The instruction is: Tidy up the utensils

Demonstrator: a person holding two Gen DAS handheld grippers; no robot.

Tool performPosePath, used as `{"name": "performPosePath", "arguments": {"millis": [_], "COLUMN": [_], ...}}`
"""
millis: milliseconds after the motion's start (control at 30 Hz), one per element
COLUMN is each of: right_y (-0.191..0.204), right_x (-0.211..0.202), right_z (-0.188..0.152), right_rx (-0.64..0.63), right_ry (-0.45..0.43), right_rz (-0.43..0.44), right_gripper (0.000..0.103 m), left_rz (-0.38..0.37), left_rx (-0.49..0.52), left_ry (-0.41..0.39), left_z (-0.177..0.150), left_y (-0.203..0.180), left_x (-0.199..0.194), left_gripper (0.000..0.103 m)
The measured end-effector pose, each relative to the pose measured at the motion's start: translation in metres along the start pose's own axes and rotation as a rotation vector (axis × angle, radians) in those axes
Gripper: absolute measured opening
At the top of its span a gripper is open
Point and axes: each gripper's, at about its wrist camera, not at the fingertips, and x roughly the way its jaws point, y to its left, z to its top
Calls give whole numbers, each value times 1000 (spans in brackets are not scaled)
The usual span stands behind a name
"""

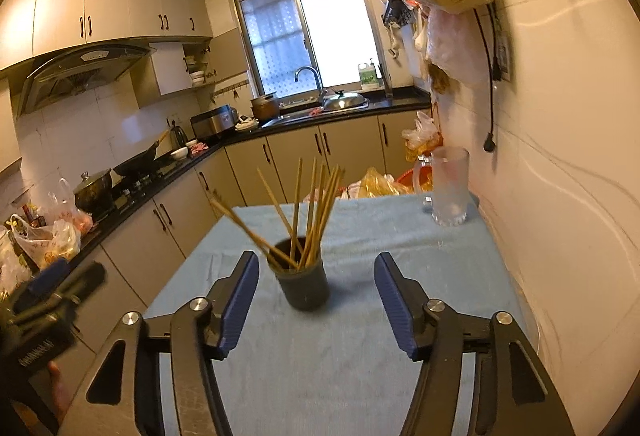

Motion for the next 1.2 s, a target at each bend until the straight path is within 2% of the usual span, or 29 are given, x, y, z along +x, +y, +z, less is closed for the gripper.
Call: {"name": "performPosePath", "arguments": {"millis": [100, 233, 400, 733, 1200], "right_y": [-2, -5, -6, 6, 9], "right_x": [-11, -28, -49, -82, -73], "right_z": [-16, -37, -55, -80, -97], "right_rx": [23, 66, 100, 43, 18], "right_ry": [11, 15, -5, -80, -46], "right_rz": [-1, -7, -21, -120, -149], "right_gripper": [69, 72, 77, 84, 87], "left_rz": [33, 15, -4, -45, -12], "left_rx": [-17, -43, -28, 10, 29], "left_ry": [-65, -70, -32, 96, 195], "left_z": [-6, -13, -31, -70, -91], "left_y": [7, 16, 11, -4, -10], "left_x": [-27, -51, -68, -67, -51], "left_gripper": [103, 103, 103, 103, 103]}}
